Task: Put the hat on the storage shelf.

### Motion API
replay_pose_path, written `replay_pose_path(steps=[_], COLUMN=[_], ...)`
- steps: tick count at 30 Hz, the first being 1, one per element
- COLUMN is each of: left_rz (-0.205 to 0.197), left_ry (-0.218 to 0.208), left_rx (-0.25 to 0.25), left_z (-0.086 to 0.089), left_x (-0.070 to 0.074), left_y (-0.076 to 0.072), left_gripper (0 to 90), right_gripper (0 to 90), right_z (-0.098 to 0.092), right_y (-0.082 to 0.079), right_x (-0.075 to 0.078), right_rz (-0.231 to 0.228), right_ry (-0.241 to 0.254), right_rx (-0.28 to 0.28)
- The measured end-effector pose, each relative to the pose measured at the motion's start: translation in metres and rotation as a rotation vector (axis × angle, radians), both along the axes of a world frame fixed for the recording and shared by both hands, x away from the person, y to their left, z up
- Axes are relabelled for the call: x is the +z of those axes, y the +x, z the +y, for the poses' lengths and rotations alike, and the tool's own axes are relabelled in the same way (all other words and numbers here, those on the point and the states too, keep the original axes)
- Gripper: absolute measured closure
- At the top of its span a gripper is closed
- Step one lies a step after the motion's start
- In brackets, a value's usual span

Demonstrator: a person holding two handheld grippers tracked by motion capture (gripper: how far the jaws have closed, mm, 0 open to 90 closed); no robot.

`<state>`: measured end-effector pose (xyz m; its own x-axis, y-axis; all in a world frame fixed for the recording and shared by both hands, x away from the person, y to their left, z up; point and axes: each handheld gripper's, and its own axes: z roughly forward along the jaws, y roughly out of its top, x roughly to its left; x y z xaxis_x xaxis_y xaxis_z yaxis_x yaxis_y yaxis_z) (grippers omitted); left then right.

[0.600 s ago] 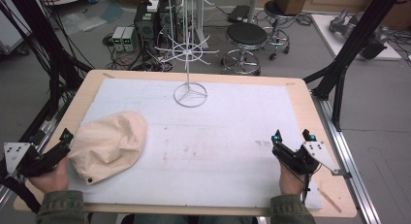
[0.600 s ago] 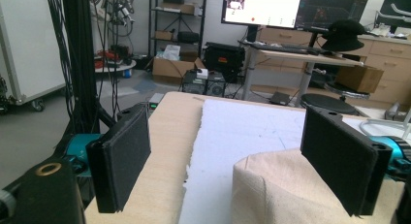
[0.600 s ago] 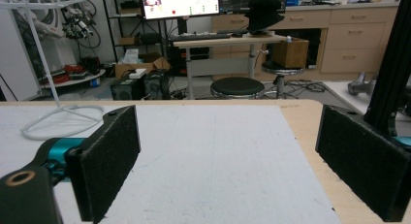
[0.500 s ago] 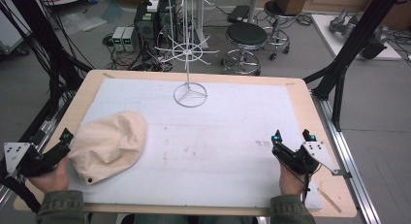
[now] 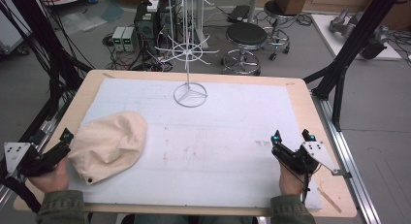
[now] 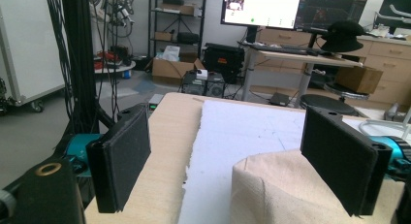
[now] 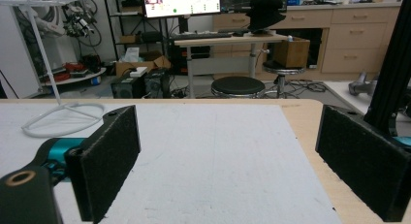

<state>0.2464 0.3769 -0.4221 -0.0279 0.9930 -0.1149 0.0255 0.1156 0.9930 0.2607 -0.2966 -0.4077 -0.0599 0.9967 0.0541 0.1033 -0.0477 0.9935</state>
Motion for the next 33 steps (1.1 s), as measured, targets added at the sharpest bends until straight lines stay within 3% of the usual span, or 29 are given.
replay_pose_path(steps=[16,22,27,33], left_rz=[0.001,0.032,0.047,0.05], left_ry=[-0.004,0.044,0.051,0.069], left_rx=[-0.022,-0.099,-0.153,-0.181], left_z=[-0.001,-0.005,-0.008,-0.01], left_x=[0.001,0.011,0.019,0.031], left_y=[0.005,0.016,0.023,0.028], left_gripper=[18.4,18.4,18.4,18.6], right_gripper=[7.9,7.9,7.9,7.9], right_z=[0.0,0.001,0.002,0.001], right_y=[0.001,0.002,0.002,0.002], right_x=[-0.001,-0.001,-0.002,-0.001], right_rz=[0.022,0.026,0.027,0.027], right_ry=[0.0,-0.003,-0.002,0.002], right_rx=[-0.004,0.004,0.007,0.004])
